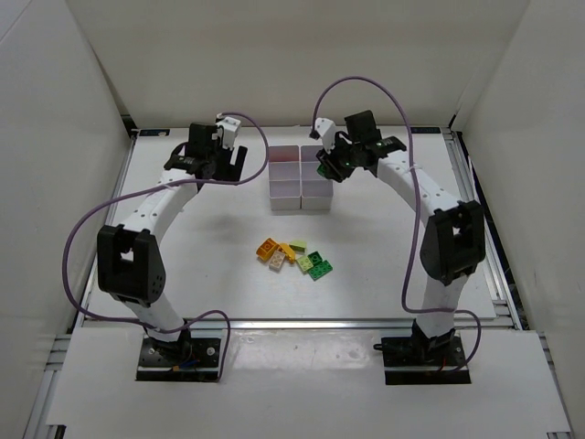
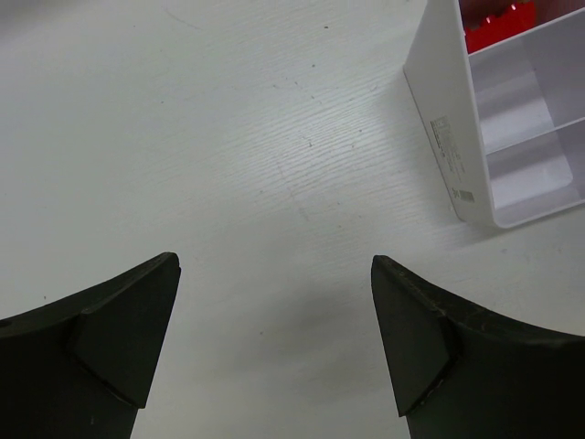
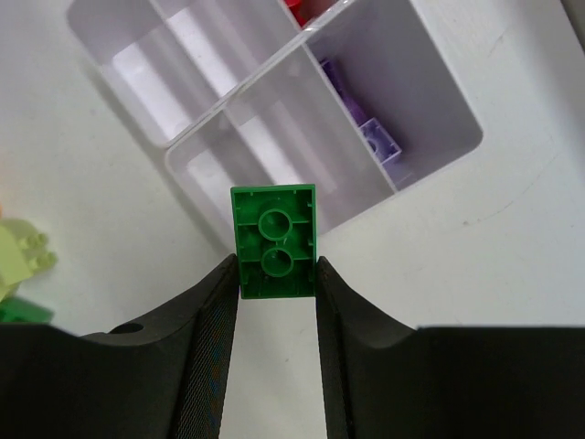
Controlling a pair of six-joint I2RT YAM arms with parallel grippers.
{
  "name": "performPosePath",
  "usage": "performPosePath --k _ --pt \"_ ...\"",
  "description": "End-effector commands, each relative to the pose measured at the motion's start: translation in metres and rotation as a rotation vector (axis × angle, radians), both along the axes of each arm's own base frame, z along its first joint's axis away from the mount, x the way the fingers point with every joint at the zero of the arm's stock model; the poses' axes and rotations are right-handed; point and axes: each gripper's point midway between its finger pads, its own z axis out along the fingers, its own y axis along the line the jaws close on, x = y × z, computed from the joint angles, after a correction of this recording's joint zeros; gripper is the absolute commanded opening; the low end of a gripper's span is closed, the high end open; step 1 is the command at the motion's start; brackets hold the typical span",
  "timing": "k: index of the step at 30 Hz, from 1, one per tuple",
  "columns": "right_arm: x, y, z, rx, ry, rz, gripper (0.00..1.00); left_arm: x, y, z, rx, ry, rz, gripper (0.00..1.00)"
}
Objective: Sort the legos into containers by color
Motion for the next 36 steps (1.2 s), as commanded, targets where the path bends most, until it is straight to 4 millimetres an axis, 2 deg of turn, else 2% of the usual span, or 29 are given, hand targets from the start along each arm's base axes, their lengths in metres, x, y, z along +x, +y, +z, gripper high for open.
performPosePath --k 1,13,24,27,30,31,34,35,36 --pt "0.019 0.01 0.018 0.025 -0.063 0.005 0.38 0.01 -0.003 0.022 -0.011 -0.061 -0.01 0.96" --pt "0.045 0.021 -0.002 0.015 -0.066 0.005 0.38 0.009 0.001 0.019 0.013 -0.057 -0.012 0.97" --pt "0.058 0.024 -0.018 -0.015 -0.066 0.007 0.41 0.01 0.0 0.016 0.014 -0.053 -0.014 0.97" --pt "0.058 0.026 -0.018 -0.014 -0.066 0.009 0.45 0.009 0.0 0.016 0.012 -0.049 -0.016 0.97" --pt "0.054 0.024 -0.013 -0.011 -0.07 0.006 0.67 0.01 0.0 0.016 0.011 -0.05 -0.016 0.97" --pt "0.053 0.024 -0.015 -0.012 -0.065 0.007 0.69 0.009 0.0 0.015 0.012 -0.049 -0.016 0.97" --pt "0.043 0.023 -0.004 0.004 -0.068 0.009 0.7 0.009 -0.001 0.015 0.01 -0.047 -0.018 0.97" --pt "0.039 0.022 0.011 0.025 -0.085 0.008 0.7 0.008 -0.001 0.015 0.007 -0.045 -0.017 0.97" --pt "0.03 0.022 0.011 0.036 -0.069 0.021 0.7 0.007 -0.001 0.015 0.004 -0.044 -0.017 0.97"
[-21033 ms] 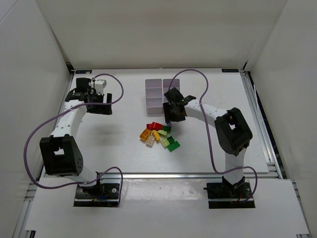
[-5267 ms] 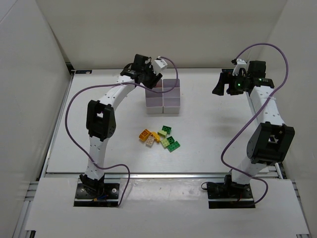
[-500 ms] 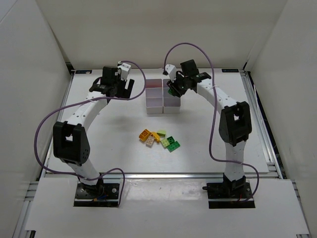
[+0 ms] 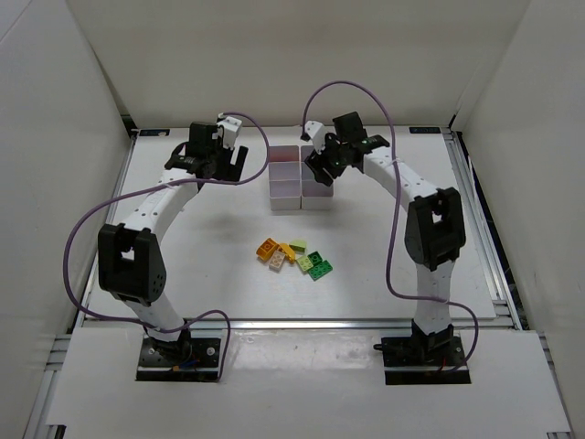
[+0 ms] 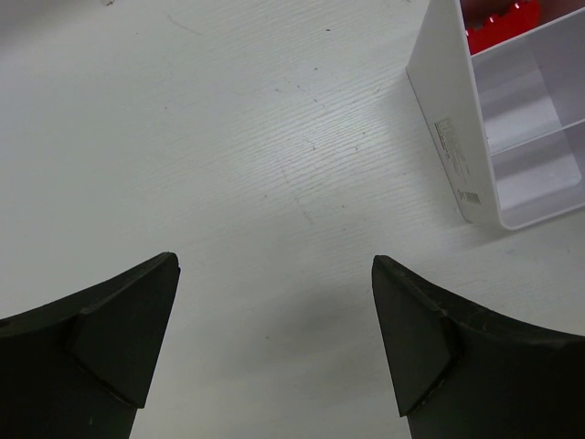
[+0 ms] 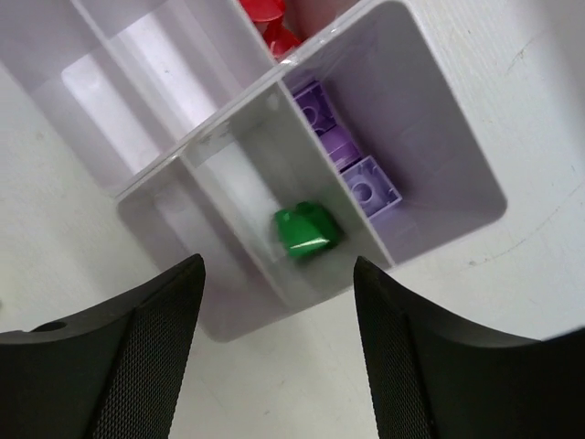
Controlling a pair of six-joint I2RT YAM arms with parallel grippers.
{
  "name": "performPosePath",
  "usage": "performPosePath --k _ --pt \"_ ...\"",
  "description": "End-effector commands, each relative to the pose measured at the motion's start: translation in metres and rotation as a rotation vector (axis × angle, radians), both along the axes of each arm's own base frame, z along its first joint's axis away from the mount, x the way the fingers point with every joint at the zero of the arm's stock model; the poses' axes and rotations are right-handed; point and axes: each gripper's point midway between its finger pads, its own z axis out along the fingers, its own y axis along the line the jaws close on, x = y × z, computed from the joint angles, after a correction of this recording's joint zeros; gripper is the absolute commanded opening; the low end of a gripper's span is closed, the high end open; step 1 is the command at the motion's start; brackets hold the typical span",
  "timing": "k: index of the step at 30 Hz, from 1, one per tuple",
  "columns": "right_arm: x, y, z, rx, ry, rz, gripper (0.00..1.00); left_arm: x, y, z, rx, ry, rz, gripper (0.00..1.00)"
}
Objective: Sort the legos into containers by color
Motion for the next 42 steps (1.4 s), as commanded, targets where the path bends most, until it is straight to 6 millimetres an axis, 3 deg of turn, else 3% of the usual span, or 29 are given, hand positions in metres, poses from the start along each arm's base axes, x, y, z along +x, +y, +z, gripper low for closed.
performPosePath --k 1,2,3,4,5,6,7,9,10,13,15,19,25,33,42 --pt "-0.02 0.003 0.071 0.101 -0.098 0.024 0.7 0.002 -0.002 0.014 -0.017 -0.032 -0.004 0.97" --pt "-0.029 0.004 0.079 0.118 -0.096 0.038 0.69 0.002 -0.002 0.014 -0.018 -0.033 -0.006 0.97" --pt "-0.044 0.0 0.073 0.12 -0.05 0.051 0.67 0.001 -0.002 0.014 -0.019 -0.033 -0.007 0.97" --pt "-0.063 0.003 0.091 0.165 -0.048 0.098 0.66 0.001 -0.003 0.014 -0.021 -0.032 -0.009 0.97" --pt "-0.075 0.002 0.092 0.177 -0.026 0.122 0.65 0.001 -0.003 0.013 -0.02 -0.029 -0.009 0.97" --pt "-0.098 -0.003 0.075 0.162 0.049 0.148 0.65 0.001 -0.003 0.013 -0.021 -0.031 -0.01 0.97" --pt "-0.119 -0.001 0.085 0.201 0.069 0.204 0.64 0.0 -0.003 0.013 -0.023 -0.029 -0.009 0.97" --pt "-0.152 -0.003 0.073 0.196 0.132 0.32 0.65 0.0 -0.002 0.013 -0.018 -0.028 -0.012 0.98" --pt "-0.187 -0.006 0.061 0.209 0.258 0.388 0.67 -0.002 -0.007 0.013 -0.034 -0.024 -0.034 0.98" --pt "-0.231 -0.015 0.033 0.167 0.39 0.508 0.7 -0.005 -0.009 0.01 -0.043 -0.011 -0.043 0.99" --pt "-0.248 -0.014 0.023 0.151 0.398 0.573 0.71 -0.007 -0.011 0.009 -0.05 -0.008 -0.054 1.0" --pt "-0.262 -0.011 0.0 0.128 0.307 0.7 0.71 -0.012 -0.013 0.01 -0.055 -0.004 -0.069 0.99" --pt "-0.257 0.013 -0.028 0.077 0.232 0.863 0.72 -0.017 -0.013 0.013 -0.039 0.005 -0.096 0.99" --pt "-0.232 0.034 -0.059 -0.04 0.125 0.828 0.67 -0.021 -0.006 0.011 -0.008 0.002 -0.089 0.99" --pt "-0.228 0.028 -0.08 -0.1 0.14 0.82 0.66 -0.021 -0.002 0.012 0.007 -0.006 -0.077 0.99"
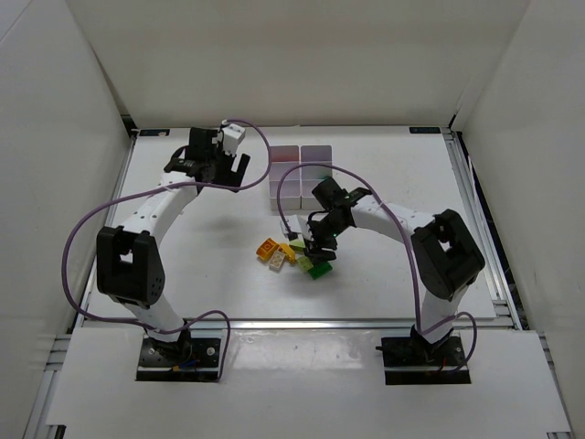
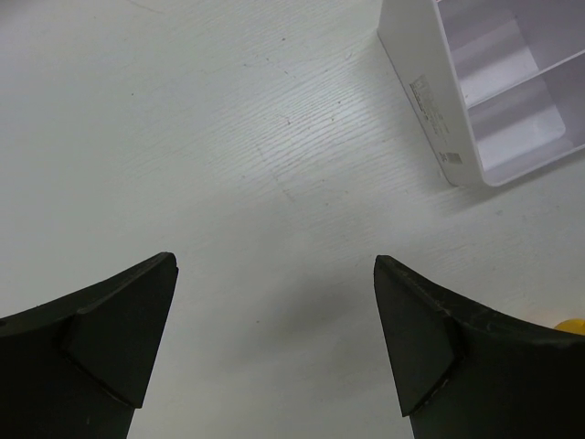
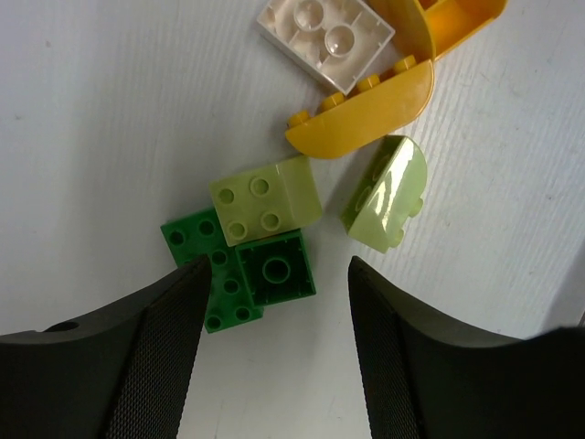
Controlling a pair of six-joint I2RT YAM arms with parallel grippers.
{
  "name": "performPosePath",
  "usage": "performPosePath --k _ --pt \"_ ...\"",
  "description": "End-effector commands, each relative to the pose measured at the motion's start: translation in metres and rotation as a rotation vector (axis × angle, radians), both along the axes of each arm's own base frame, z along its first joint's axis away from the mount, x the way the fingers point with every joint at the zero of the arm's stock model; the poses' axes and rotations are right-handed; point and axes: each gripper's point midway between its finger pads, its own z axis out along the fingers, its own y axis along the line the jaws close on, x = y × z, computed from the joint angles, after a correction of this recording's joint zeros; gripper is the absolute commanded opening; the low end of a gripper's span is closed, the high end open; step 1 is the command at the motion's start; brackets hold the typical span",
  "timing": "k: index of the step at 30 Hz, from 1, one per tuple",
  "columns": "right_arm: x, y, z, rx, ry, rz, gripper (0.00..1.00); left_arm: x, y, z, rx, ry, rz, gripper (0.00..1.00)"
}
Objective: Sort the legos into containers by color
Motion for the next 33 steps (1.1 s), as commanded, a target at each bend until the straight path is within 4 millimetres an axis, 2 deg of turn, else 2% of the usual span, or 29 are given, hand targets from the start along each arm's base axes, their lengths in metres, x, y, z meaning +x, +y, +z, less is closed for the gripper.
performPosePath --k 1,4,13,17,23,29,30,33 --pt "0.006 -0.001 -0.005 -0.01 -0.04 0.011 0.66 -0.005 0.004 0.022 0.003 -0.052 0.004 0.99" --pt "0.007 -0.005 -0.01 -0.03 -0.036 0.009 0.66 -0.003 0.007 0.019 0.013 -0.049 0.024 0.99" --pt "0.004 -0.011 -0.018 -0.05 -0.03 0.022 0.65 0.011 0.05 0.015 -0.009 -0.045 0.22 0.99" --pt "0.001 -0.015 -0.024 -0.065 -0.031 0.033 0.65 0.012 0.058 0.01 -0.033 -0.026 0.246 0.99" --pt "0.003 -0.014 -0.032 -0.078 -0.013 0.02 0.63 0.012 0.057 0.01 -0.037 -0.025 0.243 0.99" --pt "0.01 -0.008 -0.035 -0.077 -0.01 -0.001 0.5 0.013 0.056 0.008 -0.038 -0.019 0.236 0.99" --pt "0.012 -0.008 -0.035 -0.082 -0.014 -0.008 0.42 0.013 0.056 0.007 -0.038 -0.019 0.233 0.99" --pt "0.015 -0.008 -0.033 -0.086 -0.017 -0.014 0.24 0.013 0.055 0.006 -0.039 -0.016 0.229 0.99"
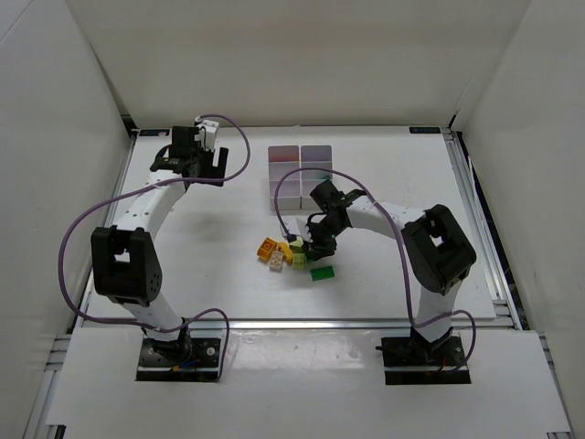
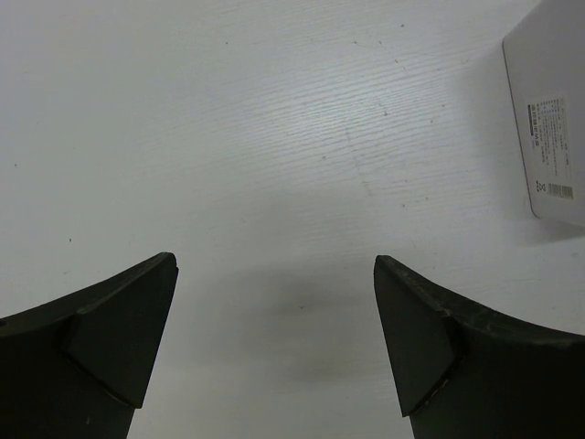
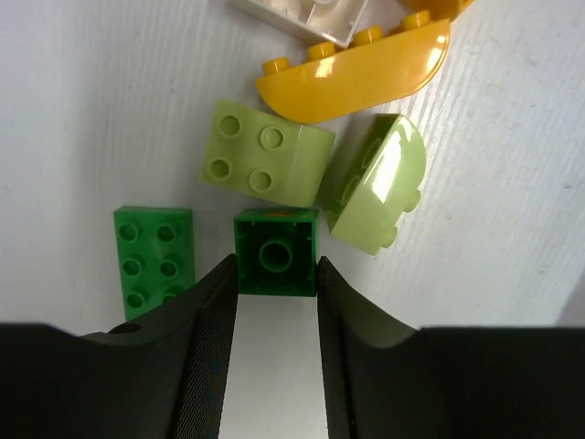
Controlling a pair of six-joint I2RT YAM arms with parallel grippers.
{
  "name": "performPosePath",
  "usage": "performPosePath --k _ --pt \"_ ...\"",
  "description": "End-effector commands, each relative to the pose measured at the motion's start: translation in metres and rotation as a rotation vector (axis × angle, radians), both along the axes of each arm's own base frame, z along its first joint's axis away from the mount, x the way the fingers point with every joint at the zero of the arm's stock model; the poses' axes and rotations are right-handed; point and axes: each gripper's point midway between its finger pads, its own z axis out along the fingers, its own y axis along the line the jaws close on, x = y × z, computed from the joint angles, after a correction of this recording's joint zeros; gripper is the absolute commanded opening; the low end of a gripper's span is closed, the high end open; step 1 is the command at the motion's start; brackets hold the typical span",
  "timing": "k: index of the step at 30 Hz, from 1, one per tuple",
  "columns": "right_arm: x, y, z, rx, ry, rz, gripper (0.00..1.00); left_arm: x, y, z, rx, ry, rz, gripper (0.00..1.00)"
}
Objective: Sort the legos into containers by color
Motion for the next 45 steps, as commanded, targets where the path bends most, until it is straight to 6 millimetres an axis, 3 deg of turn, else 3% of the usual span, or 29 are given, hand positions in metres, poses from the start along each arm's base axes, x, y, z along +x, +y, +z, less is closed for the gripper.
performPosePath --k 1,6,11,14,16,19,21,23,24,25,26,29,35,45 --pt "0.002 -0.004 -0.005 -0.028 0.005 -0.01 0.22 0.004 -0.004 0.009 -0.018 -0.027 -0.009 0.99" --pt "-0.001 -0.009 0.022 0.006 0.004 -0.037 0.17 0.004 -0.006 0.008 -0.029 -0.024 -0.014 0.99" --pt "0.006 -0.009 0.092 0.151 -0.023 -0.167 0.15 0.004 -0.008 0.009 -0.035 -0.027 -0.017 0.99" --pt "0.033 -0.009 0.135 0.248 -0.077 -0.311 0.14 0.006 -0.009 0.01 -0.042 -0.03 -0.019 0.99" --pt "0.065 -0.01 0.154 0.29 -0.137 -0.405 0.15 0.008 -0.009 0.009 -0.042 -0.03 -0.019 0.99" --pt "0.107 -0.013 0.162 0.256 -0.18 -0.518 0.12 0.011 -0.01 0.008 -0.042 -0.026 -0.019 0.99" --pt "0.125 -0.014 0.154 0.23 -0.172 -0.546 0.12 0.015 -0.016 0.011 -0.062 -0.032 -0.039 0.99" --pt "0.146 -0.011 0.165 0.251 -0.221 -0.568 0.12 0.019 -0.017 0.013 -0.062 -0.037 -0.043 0.99" --pt "0.157 -0.011 0.153 0.234 -0.206 -0.58 0.12 0.02 -0.017 0.014 -0.062 -0.04 -0.043 0.99" --pt "0.168 -0.009 0.164 0.256 -0.226 -0.586 0.12 0.022 -0.017 0.014 -0.061 -0.041 -0.044 0.99" --pt "0.177 -0.009 0.151 0.237 -0.206 -0.599 0.12 0.024 -0.017 0.016 -0.063 -0.046 -0.043 0.99" --pt "0.197 -0.007 0.144 0.227 -0.219 -0.615 0.12 0.025 -0.017 0.016 -0.057 -0.048 -0.045 0.99" --pt "0.22 -0.006 0.125 0.197 -0.234 -0.619 0.13 0.024 -0.016 0.015 -0.053 -0.044 -0.044 0.99" --pt "0.222 -0.006 0.116 0.181 -0.241 -0.628 0.17 0.025 -0.016 0.01 -0.047 -0.035 -0.045 0.99"
